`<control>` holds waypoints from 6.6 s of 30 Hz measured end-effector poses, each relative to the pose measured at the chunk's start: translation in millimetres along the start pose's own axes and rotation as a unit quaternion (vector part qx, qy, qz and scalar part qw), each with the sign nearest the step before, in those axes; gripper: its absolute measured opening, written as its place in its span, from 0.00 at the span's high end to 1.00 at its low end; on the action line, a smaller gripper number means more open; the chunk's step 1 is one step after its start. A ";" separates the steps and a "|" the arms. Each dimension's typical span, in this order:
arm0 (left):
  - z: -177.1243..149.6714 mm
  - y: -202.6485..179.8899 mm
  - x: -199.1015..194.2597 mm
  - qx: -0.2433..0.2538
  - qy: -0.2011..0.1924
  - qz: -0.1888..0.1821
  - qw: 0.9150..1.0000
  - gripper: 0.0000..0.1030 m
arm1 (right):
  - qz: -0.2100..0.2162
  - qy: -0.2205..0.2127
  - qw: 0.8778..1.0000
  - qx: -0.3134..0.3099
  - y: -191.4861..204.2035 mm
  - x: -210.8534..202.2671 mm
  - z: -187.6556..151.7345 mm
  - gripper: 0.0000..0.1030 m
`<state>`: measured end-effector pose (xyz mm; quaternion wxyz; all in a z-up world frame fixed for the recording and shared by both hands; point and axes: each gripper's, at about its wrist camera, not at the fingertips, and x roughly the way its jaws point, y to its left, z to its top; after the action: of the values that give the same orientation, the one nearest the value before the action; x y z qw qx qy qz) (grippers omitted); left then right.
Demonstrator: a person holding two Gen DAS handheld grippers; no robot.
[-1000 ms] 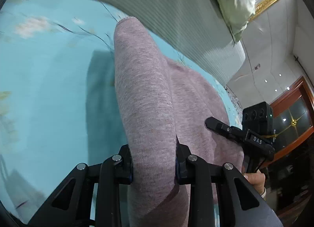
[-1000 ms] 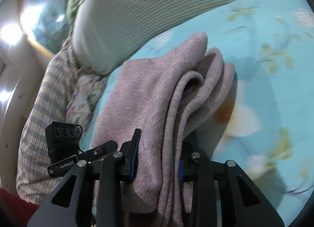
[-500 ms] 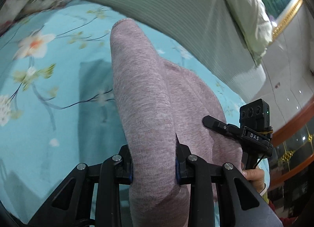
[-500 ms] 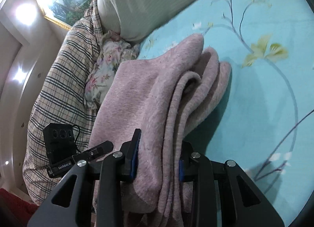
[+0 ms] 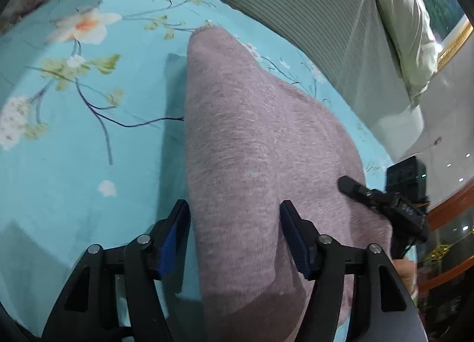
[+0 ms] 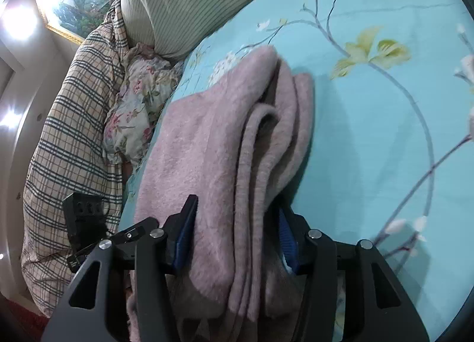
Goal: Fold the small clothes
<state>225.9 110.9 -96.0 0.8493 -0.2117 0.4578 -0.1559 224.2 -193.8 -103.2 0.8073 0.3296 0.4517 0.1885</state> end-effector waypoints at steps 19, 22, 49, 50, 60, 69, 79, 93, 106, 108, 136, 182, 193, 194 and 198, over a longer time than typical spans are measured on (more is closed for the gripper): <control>-37.7 -40.5 -68.0 0.098 -0.064 0.013 0.993 0.46 | -0.099 -0.032 0.992 -0.068 37.3 -8.7 33.1 0.87; -39.6 -45.9 -69.5 0.111 -0.060 0.007 0.992 0.47 | -0.063 -0.072 0.991 -0.090 57.0 -29.5 34.7 0.89; -93.4 -49.5 -57.1 0.179 -0.009 0.036 0.983 0.53 | -0.091 0.001 0.989 -0.119 64.0 -58.6 -77.3 0.92; -94.4 -44.9 -55.5 0.181 -0.006 0.053 0.982 0.60 | -0.036 -0.024 0.994 -0.102 67.5 -71.2 -75.5 0.92; -101.6 -25.3 -57.1 0.170 0.010 0.076 0.982 0.62 | -0.090 -0.002 0.996 -0.022 1.1 -60.5 -103.2 0.91; -70.7 -47.7 -90.5 0.165 -0.033 0.032 0.985 0.64 | -0.080 -0.102 0.988 -0.080 64.1 -109.8 -51.4 0.88; 1.0 -46.3 -25.2 0.090 -0.036 0.045 0.994 0.67 | -0.143 -0.045 0.987 -0.053 20.4 1.2 23.4 0.92; -1.3 -27.8 -3.7 0.102 -0.010 0.058 0.993 0.83 | -0.134 -0.054 0.989 -0.014 -8.5 2.4 22.7 1.00; -42.1 -43.9 -61.3 0.108 -0.022 -0.003 0.994 0.84 | -0.115 -0.049 0.989 -0.073 54.0 -27.0 11.6 0.96; -51.8 -43.6 -62.5 0.111 -0.013 -0.018 0.994 0.83 | -0.121 -0.045 0.988 -0.079 55.5 -33.2 -2.3 0.96; -90.3 -34.4 -56.4 0.137 0.012 0.029 0.990 0.83 | -0.161 -0.034 0.983 -0.086 33.8 -63.3 -82.6 0.96; -126.3 -68.1 -116.8 0.175 -0.042 0.196 0.964 0.44 | -0.221 -0.004 0.968 -0.117 49.4 -61.0 -128.6 0.96; -128.7 -66.4 -125.5 0.179 -0.059 0.214 0.958 0.41 | -0.218 -0.007 0.969 -0.113 50.3 -65.6 -128.8 0.96; -127.9 -65.1 -124.8 0.179 -0.059 0.217 0.958 0.41 | -0.218 -0.008 0.970 -0.112 51.0 -66.7 -128.8 0.96; -125.3 -62.5 -122.0 0.177 -0.057 0.219 0.958 0.40 | -0.216 -0.008 0.970 -0.109 54.3 -67.2 -129.3 0.95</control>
<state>50.8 85.8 -39.3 0.9114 0.0391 0.4084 -0.0323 78.5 -148.8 -72.8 0.8637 0.1357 0.4823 0.0555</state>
